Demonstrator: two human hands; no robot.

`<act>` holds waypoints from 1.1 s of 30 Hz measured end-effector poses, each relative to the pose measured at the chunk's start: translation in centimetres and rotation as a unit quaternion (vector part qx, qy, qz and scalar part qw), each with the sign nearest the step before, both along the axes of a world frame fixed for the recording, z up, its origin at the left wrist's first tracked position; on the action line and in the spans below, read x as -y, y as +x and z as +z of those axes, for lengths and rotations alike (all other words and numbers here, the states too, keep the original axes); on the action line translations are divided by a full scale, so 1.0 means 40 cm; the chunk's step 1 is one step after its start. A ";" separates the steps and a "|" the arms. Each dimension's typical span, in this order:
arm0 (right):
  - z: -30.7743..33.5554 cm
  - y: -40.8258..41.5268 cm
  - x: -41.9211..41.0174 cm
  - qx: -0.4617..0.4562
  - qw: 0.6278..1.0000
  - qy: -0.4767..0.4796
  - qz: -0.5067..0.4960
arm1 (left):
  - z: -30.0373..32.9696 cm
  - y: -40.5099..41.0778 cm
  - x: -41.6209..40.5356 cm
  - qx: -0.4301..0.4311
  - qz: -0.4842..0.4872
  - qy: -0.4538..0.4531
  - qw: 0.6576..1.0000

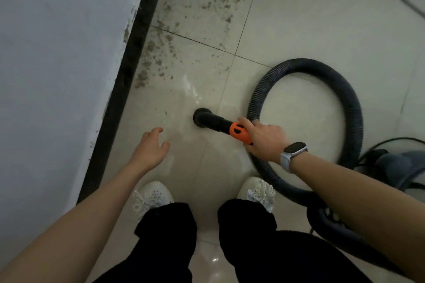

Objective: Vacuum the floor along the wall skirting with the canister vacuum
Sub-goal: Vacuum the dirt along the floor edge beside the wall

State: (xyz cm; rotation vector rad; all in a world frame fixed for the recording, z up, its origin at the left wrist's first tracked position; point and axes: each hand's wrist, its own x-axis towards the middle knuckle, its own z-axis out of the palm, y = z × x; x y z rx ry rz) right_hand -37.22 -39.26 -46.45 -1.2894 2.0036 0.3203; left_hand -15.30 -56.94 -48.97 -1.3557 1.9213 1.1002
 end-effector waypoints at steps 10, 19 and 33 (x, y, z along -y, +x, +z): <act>-0.041 -0.009 0.157 -0.111 0.993 -0.050 0.004 | -0.220 0.029 0.051 0.018 -0.059 -0.133 0.989; -0.053 0.034 0.128 -0.089 0.992 -0.075 0.046 | -0.283 0.051 0.044 0.096 -0.068 -0.126 0.985; -0.077 0.076 0.321 -0.098 0.987 -0.068 0.105 | -0.289 0.068 0.056 0.055 -0.062 -0.160 0.984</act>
